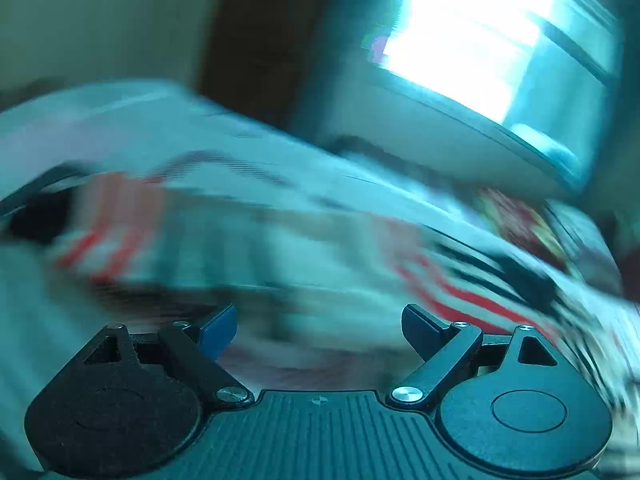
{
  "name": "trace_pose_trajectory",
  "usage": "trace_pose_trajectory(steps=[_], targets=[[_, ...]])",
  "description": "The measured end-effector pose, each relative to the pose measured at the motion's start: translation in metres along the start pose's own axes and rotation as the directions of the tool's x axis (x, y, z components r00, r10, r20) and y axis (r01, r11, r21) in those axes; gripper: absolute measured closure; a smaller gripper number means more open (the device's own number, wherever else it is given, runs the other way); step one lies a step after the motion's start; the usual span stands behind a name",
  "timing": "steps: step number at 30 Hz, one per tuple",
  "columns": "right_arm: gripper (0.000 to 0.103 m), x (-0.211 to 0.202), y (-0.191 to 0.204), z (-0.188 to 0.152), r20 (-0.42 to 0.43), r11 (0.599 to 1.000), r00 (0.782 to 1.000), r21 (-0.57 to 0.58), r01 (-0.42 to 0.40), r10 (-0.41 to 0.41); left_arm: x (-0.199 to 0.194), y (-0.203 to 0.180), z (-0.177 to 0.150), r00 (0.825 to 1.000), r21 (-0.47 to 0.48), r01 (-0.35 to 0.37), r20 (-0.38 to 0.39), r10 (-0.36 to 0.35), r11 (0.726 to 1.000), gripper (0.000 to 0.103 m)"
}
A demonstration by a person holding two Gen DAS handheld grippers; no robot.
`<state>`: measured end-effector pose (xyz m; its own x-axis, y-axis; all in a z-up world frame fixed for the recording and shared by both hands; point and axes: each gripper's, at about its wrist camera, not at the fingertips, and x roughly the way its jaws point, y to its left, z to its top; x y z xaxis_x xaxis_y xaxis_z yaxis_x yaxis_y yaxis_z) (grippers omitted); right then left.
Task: Fold small clothes
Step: 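Grasp the other sleeve cuff with the left gripper and fold it across the body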
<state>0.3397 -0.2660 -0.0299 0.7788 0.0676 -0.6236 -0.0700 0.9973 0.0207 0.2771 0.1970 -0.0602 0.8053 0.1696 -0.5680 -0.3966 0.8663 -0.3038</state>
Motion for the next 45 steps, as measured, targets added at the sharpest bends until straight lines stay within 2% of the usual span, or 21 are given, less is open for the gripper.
trace_pose_trajectory(steps=[2,3,4,7,9,12,13,14,15,16,17,19,20,23,26,27,31,36,42,45], targets=[[0.071,-0.002,0.001,0.000,-0.014,1.000,1.000,0.022,0.006,-0.006,-0.004,0.052,0.009,0.999,-0.169,-0.029,0.012,0.032,0.985,0.018],[0.071,-0.003,0.005,0.002,-0.015,0.999,1.000,0.035,0.007,-0.007,-0.004,0.076,0.013,0.999,-0.252,-0.038,0.016,0.043,0.967,0.031],[0.071,-0.004,0.006,0.003,-0.014,0.999,1.000,0.046,0.009,-0.008,-0.002,0.097,0.015,0.998,-0.317,-0.048,0.018,0.057,0.947,0.035],[0.071,-0.009,0.012,0.004,-0.010,0.999,1.000,0.052,0.014,-0.013,0.006,0.145,0.014,0.997,-0.469,-0.034,0.040,0.060,0.882,0.035],[0.071,-0.012,0.017,0.005,-0.008,0.999,1.000,0.042,0.019,-0.019,0.013,0.165,0.013,0.996,-0.525,0.036,0.087,0.011,0.850,0.037],[0.071,-0.017,0.022,0.006,-0.007,0.998,1.000,0.052,0.023,-0.023,0.024,0.180,0.021,0.993,-0.565,0.075,0.114,-0.013,0.822,0.038],[0.071,-0.017,0.022,0.006,-0.007,0.998,1.000,0.059,0.026,-0.026,0.029,0.183,0.023,0.993,-0.575,0.083,0.118,-0.018,0.814,0.043],[0.071,-0.018,0.023,0.007,-0.008,0.997,1.000,0.066,0.027,-0.027,0.034,0.186,0.028,0.994,-0.573,0.074,0.109,-0.014,0.816,0.050],[0.071,-0.019,0.023,0.007,-0.011,0.997,1.000,0.074,0.027,-0.026,0.041,0.187,0.030,0.996,-0.559,0.056,0.090,-0.007,0.827,0.068],[0.071,-0.019,0.024,0.007,-0.013,0.996,1.000,0.080,0.027,-0.026,0.047,0.189,0.032,0.998,-0.547,0.032,0.066,0.005,0.837,0.094],[0.071,-0.019,0.025,0.007,-0.016,0.996,1.000,0.085,0.027,-0.026,0.054,0.193,0.033,0.999,-0.541,0.024,0.048,0.002,0.841,0.095],[0.071,-0.017,0.027,0.005,-0.024,0.995,0.999,0.094,0.029,-0.027,0.056,0.198,0.041,0.998,-0.554,0.042,0.062,-0.009,0.831,0.098],[0.071,-0.017,0.028,0.005,-0.026,0.995,0.999,0.098,0.029,-0.027,0.053,0.191,0.046,0.997,-0.533,0.054,0.081,-0.012,0.844,0.098],[0.071,-0.014,0.030,0.003,-0.027,0.993,0.999,0.115,0.025,-0.022,0.034,0.153,0.063,0.983,-0.415,0.145,0.164,-0.083,0.898,0.098],[0.071,-0.011,0.027,0.002,-0.028,0.988,1.000,0.153,0.016,-0.012,0.026,0.088,0.081,0.962,-0.263,0.234,0.202,-0.184,0.936,0.098],[0.071,-0.011,0.027,0.002,-0.029,0.987,1.000,0.161,0.016,-0.011,0.025,0.062,0.085,0.954,-0.213,0.263,0.203,-0.220,0.941,0.098],[0.071,-0.014,0.021,0.003,-0.017,0.984,1.000,0.176,0.011,-0.008,0.033,-0.045,0.082,0.928,-0.031,0.358,0.124,-0.351,0.933,0.098],[0.071,-0.020,-0.002,0.006,-0.004,0.977,1.000,0.212,0.010,-0.009,0.060,-0.164,0.037,0.897,0.089,0.443,-0.039,-0.441,0.892,0.098],[0.070,-0.025,-0.036,0.005,0.000,0.966,1.000,0.258,-0.007,0.008,0.069,-0.281,-0.038,0.870,0.217,0.487,-0.204,-0.449,0.846,0.098],[0.068,-0.024,-0.050,0.003,-0.004,0.956,0.999,0.291,-0.041,0.044,0.079,-0.325,-0.070,0.854,0.290,0.495,-0.334,-0.399,0.819,0.097]])
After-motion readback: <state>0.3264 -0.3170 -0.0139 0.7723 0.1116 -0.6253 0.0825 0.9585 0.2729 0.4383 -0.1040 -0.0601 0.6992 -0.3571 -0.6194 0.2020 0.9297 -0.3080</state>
